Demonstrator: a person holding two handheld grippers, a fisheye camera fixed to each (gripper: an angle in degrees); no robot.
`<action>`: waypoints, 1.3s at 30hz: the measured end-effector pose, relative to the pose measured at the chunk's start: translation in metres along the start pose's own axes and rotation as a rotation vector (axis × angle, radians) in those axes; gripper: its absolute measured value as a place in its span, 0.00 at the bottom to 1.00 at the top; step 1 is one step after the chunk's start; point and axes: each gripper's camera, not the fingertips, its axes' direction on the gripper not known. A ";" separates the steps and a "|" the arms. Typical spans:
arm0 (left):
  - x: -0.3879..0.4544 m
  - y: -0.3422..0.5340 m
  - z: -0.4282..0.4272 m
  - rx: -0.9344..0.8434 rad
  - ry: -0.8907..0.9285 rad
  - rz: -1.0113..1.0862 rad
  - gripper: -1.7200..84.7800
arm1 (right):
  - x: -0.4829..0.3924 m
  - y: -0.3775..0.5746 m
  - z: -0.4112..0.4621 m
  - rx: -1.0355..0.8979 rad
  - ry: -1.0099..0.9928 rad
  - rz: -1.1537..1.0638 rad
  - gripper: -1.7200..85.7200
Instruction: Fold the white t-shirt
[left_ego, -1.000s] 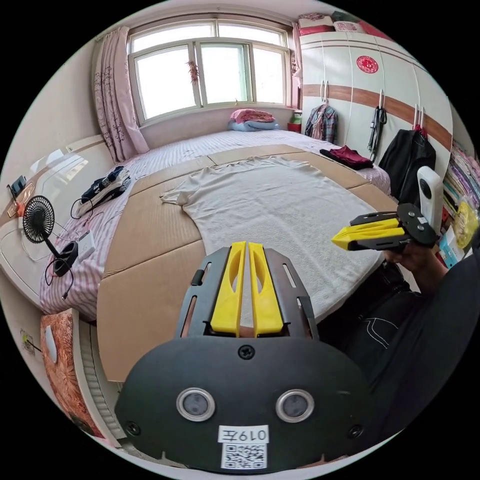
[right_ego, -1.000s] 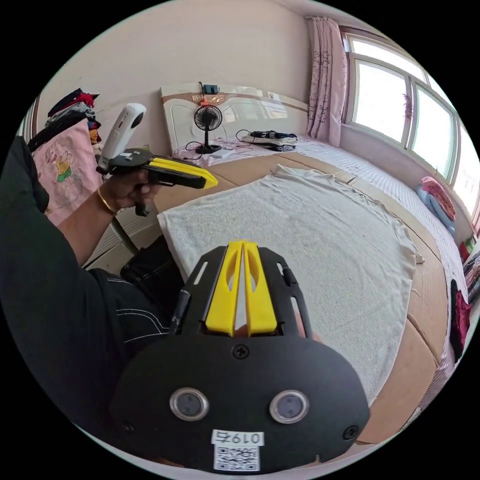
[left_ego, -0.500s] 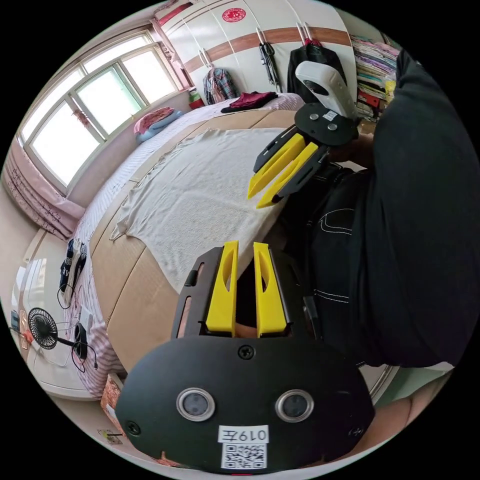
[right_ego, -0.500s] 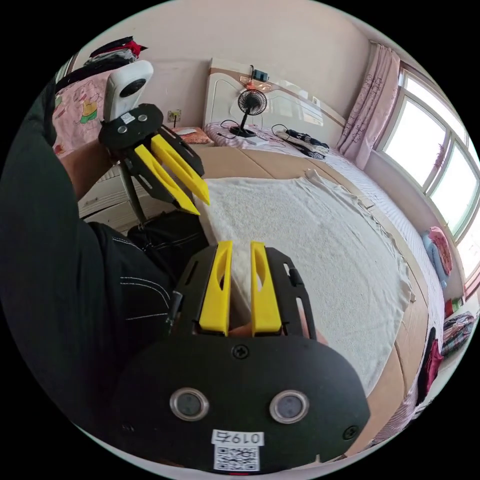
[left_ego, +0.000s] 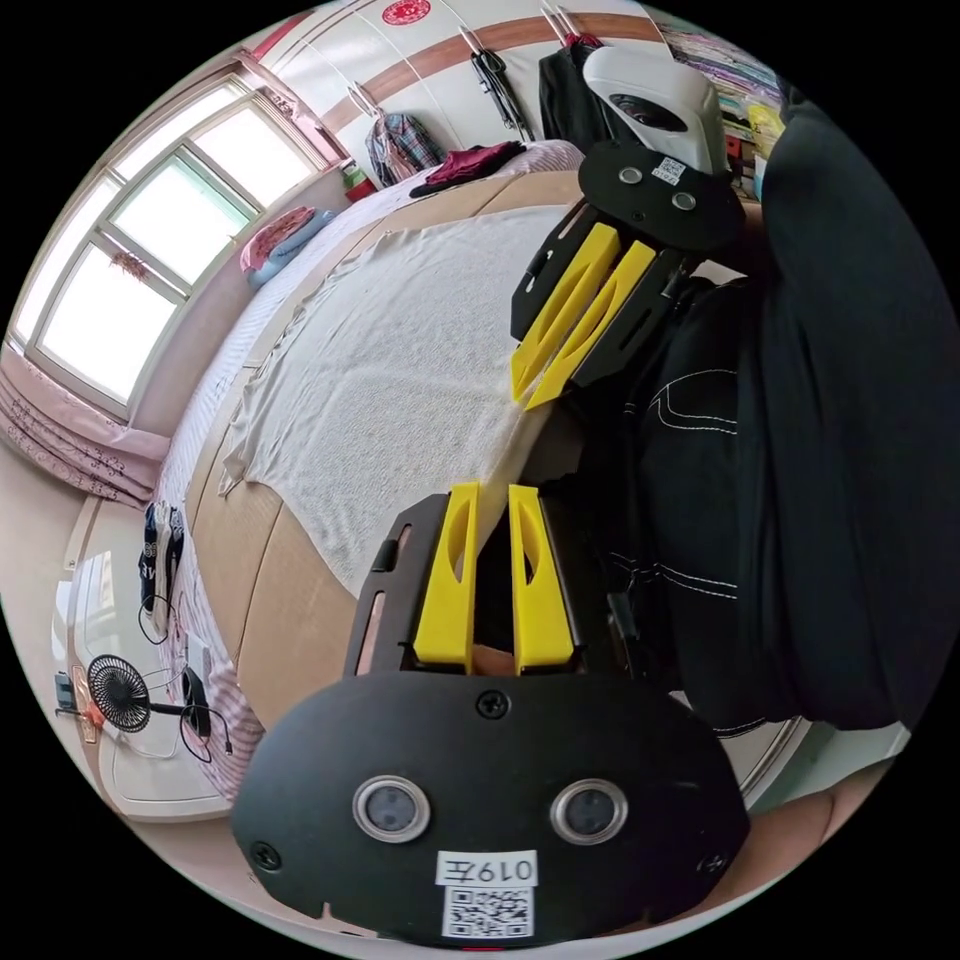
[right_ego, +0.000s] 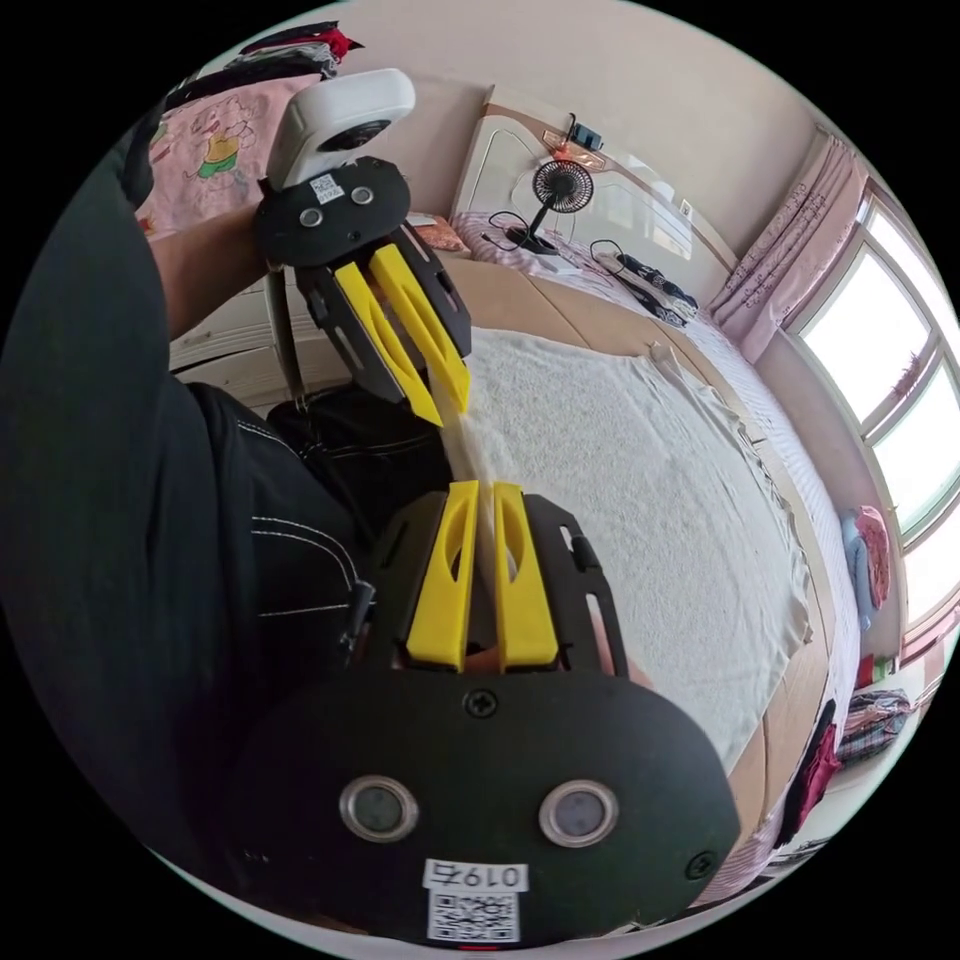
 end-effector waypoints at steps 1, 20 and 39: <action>0.001 0.001 0.000 0.002 0.001 -0.008 0.04 | 0.001 0.000 -0.001 0.000 -0.006 0.003 0.03; 0.013 0.023 -0.007 0.071 0.025 -0.080 0.03 | 0.024 0.042 -0.048 -0.031 0.045 0.007 0.11; -0.016 0.032 -0.021 0.124 0.162 -0.096 0.03 | 0.194 0.034 -0.098 0.175 -0.339 0.350 0.01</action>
